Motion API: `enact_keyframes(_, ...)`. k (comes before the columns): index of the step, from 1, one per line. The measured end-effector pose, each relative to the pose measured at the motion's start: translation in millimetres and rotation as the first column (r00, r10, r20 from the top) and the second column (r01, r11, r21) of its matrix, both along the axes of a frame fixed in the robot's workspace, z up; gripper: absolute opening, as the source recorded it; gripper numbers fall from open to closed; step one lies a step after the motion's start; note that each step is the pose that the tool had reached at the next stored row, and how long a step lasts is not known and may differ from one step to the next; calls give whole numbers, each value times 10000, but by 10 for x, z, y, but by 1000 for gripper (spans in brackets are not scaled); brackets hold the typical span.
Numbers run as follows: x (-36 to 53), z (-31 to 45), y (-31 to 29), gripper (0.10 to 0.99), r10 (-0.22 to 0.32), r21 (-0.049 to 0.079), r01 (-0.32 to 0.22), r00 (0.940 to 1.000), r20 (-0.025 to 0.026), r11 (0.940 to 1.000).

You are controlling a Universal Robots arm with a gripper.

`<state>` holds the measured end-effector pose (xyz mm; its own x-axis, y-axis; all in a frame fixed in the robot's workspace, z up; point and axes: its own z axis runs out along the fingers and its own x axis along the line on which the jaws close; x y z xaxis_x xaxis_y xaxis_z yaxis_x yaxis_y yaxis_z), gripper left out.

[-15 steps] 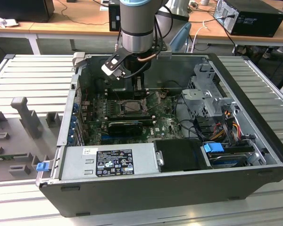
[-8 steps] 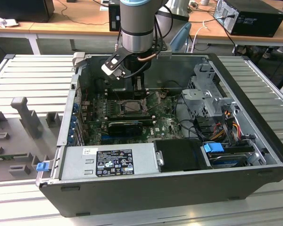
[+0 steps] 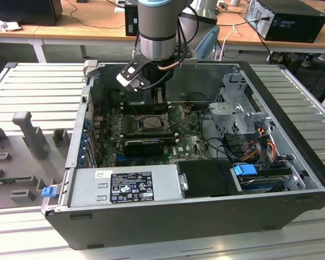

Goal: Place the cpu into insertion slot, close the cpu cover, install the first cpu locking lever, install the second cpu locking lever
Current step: 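Close the cpu cover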

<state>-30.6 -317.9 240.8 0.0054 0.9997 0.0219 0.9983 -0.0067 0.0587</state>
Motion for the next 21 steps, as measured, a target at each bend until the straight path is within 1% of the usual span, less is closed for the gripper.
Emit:
enact_keyframes(15,0,21,1,106,0,-1,0,10000,0,10000)
enact_keyframes(19,0,49,2,106,1,-1,-1,10000,-1,10000)
enact_keyframes(21,0,83,4,106,0,-1,0,10000,-1,10000)
